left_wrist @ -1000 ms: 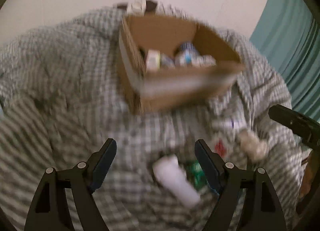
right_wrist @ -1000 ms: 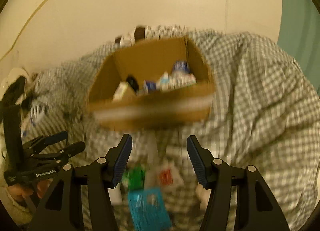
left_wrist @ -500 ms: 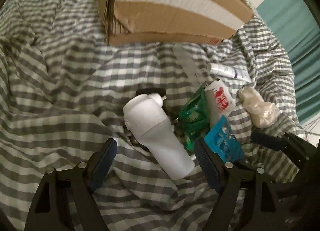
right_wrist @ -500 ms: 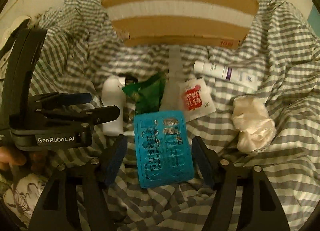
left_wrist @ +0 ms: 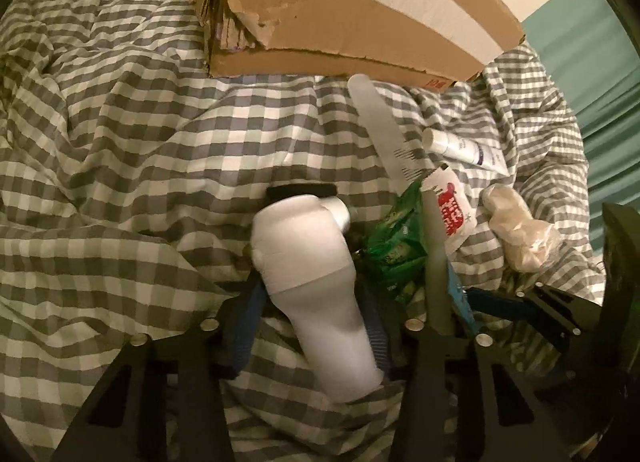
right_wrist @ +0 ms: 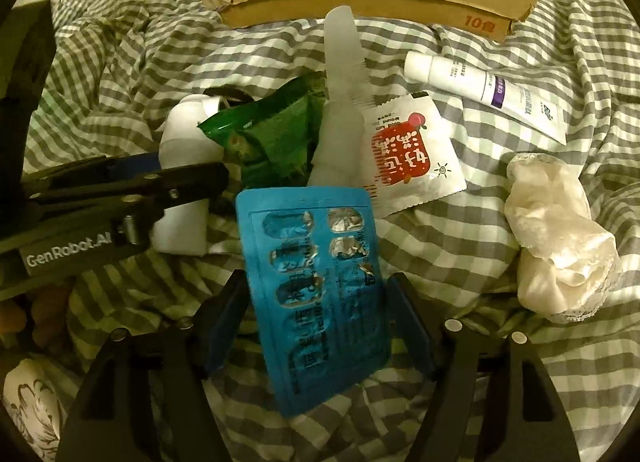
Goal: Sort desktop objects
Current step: 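Grasp the white bottle with left tool while right tool grasps blue blister pack, then carry bottle and blister pack over the cardboard box and open both tools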
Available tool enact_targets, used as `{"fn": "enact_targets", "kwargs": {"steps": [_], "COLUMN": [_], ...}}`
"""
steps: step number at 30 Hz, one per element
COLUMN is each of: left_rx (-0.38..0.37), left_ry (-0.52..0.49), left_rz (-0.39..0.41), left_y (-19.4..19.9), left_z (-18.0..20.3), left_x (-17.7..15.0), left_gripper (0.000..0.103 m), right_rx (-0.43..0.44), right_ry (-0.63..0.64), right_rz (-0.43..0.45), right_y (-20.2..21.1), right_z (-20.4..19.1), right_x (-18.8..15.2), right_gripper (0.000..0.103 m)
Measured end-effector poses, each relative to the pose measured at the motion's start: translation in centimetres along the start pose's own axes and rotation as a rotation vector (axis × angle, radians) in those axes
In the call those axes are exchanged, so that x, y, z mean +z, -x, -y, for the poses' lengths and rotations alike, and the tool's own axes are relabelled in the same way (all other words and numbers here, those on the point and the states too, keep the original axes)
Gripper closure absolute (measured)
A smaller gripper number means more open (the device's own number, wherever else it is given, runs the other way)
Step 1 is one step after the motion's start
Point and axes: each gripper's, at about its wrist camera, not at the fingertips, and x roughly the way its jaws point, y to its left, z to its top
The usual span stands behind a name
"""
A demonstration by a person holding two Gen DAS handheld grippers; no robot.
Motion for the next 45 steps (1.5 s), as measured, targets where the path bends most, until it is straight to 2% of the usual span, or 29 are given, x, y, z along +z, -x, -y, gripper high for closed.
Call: {"fn": "enact_targets", "kwargs": {"steps": [4, 8, 12, 17, 22, 27, 34, 39, 45], "left_rx": [-0.006, -0.003, -0.001, 0.0, 0.004, 0.027, 0.041, 0.036, 0.016], "left_ry": [-0.021, -0.019, -0.007, -0.002, -0.015, -0.069, -0.124, -0.164, -0.19], "left_rz": [0.007, 0.021, 0.034, 0.067, 0.122, 0.205, 0.278, 0.35, 0.444], "left_y": [0.8, 1.6, 2.2, 3.4, 5.2, 7.2, 9.1, 11.3, 14.1], "left_z": [0.2, 0.0, 0.0, 0.0, 0.2, 1.3, 2.3, 3.4, 4.7], "left_x": [-0.4, -0.7, -0.7, -0.8, -0.8, -0.5, 0.1, 1.5, 4.5], "left_gripper": [0.058, 0.058, 0.058, 0.058, 0.058, 0.058, 0.058, 0.058, 0.058], "right_rx": [0.024, 0.028, 0.006, -0.005, 0.004, 0.01, 0.025, 0.037, 0.052], "right_ry": [-0.043, -0.077, -0.116, -0.169, -0.18, -0.182, -0.19, -0.176, -0.138], "right_rz": [0.037, 0.09, 0.128, 0.151, 0.236, 0.294, 0.355, 0.433, 0.528], "right_y": [1.0, 2.5, 3.6, 4.1, 6.2, 7.8, 9.3, 12.4, 16.2], "right_z": [0.8, 1.4, 2.5, 3.3, 3.4, 3.1, 3.3, 3.1, 2.4], "right_x": [-0.4, -0.9, -1.2, -1.3, -1.5, -1.4, -1.0, 0.1, 3.1], "right_gripper": [0.049, 0.072, 0.087, 0.091, 0.094, 0.094, 0.094, 0.094, 0.094]}}
